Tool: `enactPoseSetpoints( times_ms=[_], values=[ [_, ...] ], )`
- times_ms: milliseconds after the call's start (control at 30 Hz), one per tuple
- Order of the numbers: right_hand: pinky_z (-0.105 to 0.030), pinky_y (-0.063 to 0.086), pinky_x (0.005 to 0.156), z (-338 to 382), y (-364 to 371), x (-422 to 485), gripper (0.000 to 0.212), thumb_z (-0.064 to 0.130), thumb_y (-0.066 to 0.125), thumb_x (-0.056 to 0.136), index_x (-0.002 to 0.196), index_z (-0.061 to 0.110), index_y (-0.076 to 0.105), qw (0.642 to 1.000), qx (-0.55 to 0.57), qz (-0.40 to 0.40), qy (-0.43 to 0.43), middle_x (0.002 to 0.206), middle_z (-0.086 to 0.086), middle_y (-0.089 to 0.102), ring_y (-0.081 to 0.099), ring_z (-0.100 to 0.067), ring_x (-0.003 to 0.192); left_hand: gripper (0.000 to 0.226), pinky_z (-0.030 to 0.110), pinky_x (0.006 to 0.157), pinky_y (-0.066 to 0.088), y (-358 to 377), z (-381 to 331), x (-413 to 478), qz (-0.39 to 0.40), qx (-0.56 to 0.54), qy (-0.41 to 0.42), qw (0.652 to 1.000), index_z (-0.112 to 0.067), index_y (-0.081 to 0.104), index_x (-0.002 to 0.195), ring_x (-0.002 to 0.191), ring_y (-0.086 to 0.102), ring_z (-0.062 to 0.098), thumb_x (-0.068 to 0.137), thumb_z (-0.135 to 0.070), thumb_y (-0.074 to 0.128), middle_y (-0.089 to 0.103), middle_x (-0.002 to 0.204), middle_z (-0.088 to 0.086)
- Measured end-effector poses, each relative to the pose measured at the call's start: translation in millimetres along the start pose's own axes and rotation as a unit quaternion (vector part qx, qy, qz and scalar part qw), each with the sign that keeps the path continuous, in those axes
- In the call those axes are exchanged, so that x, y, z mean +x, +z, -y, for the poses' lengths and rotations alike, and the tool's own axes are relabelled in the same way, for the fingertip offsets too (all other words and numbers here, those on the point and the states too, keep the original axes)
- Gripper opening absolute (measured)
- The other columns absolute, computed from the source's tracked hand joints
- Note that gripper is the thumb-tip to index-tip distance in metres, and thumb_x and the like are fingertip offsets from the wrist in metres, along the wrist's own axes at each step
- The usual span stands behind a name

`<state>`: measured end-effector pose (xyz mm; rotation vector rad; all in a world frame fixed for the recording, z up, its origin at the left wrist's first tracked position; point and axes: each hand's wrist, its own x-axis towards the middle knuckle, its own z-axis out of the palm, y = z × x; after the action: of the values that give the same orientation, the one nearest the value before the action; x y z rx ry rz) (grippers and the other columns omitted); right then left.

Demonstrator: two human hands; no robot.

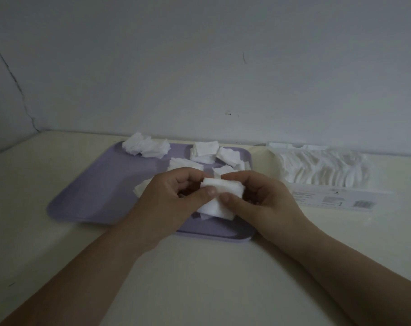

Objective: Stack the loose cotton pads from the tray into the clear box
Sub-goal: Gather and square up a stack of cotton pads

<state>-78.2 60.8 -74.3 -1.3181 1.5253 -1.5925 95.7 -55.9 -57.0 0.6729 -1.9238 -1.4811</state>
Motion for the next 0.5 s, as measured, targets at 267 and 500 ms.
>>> enactPoseSetpoints(
  times_ms=[267,500],
  values=[
    [-0.045,0.055,0.091,-0.6,-2.1,2.6,0.015,0.002,0.069,0.093,0.102,0.012,0.075,0.991,0.120,-0.061,0.009,0.103,-0.016,0.078,0.071,-0.023,0.094,0.051,0.037,0.089,0.051,-5.9,-1.3,-1.9,0.097,0.014,-0.021,0.995,-0.026,0.067,0.126,0.091,0.066,0.018,0.081,-0.010,0.085,0.078,0.107,0.011],
    [-0.045,0.053,0.093,-1.1,-1.0,3.5,0.015,0.000,0.068,0.092,0.105,0.005,0.070,0.986,0.151,-0.071,0.016,0.106,-0.021,0.076,0.069,-0.024,0.095,0.039,0.062,0.108,0.046,-2.3,1.0,-2.1,0.060,-0.005,-0.002,0.998,-0.024,0.071,0.119,0.109,0.067,0.040,0.083,-0.015,0.081,0.079,0.108,0.010]
  ],
)
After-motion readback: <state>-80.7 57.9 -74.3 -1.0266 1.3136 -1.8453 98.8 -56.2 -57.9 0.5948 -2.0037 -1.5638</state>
